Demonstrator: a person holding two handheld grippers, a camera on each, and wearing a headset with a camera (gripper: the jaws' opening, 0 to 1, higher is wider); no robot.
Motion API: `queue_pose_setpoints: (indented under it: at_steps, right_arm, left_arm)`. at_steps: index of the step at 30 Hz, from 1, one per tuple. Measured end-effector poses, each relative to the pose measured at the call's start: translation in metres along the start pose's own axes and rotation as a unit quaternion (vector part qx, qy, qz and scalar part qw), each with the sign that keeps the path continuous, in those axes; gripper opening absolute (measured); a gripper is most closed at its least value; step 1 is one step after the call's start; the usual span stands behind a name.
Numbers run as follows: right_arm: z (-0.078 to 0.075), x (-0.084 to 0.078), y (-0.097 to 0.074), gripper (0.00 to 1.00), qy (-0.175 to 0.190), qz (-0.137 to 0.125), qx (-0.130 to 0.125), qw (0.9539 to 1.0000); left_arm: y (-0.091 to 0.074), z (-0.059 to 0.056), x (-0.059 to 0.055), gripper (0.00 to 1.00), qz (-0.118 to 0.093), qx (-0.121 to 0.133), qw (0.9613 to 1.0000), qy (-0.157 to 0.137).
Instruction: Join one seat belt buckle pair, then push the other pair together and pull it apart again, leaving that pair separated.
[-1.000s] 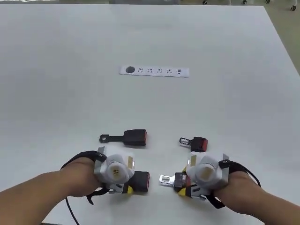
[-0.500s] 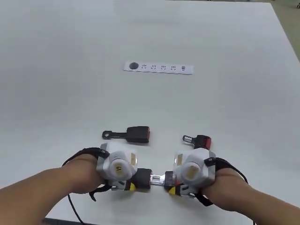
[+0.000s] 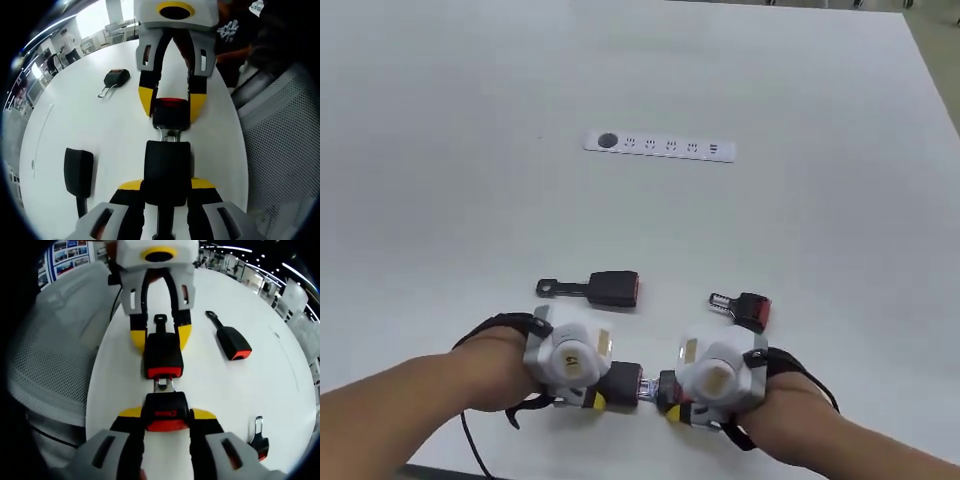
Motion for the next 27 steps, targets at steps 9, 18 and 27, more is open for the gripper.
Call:
queue_pose_setpoints:
  at_steps: [9,18,27]
  right_arm:
    - [0.003,0.011,0.004,0.32,0.005,-0.005,-0.009,0.9999]
    - [0.001,0.016,0.008,0.31,0.007,0.005,-0.005,0.9999]
    - [-0.001,0.012,0.008,0.32,-0.005,-0.003,-0.002,1.0]
  left_arm:
    - [0.0,0.0,0.0,0.32,-0.002,0.0,1.0,0.006]
    - [0.0,0.001,0.0,0.32,-0.008,-0.004,0.9999,0.007]
    - [-0.003,0.003,-0.008,0.31,-0.03,-0.007,0.9994,0.013]
Point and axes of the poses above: the centre of the closed fingertips' face, and the gripper's own axes: y roughly forward along the fingers, z roughly to its left, x roughly out of its top, the point moved 10 cm from there along -y, roughly backward along the fingers, and after that the axes turned 7 degrees about z, right-handed, at the moved point
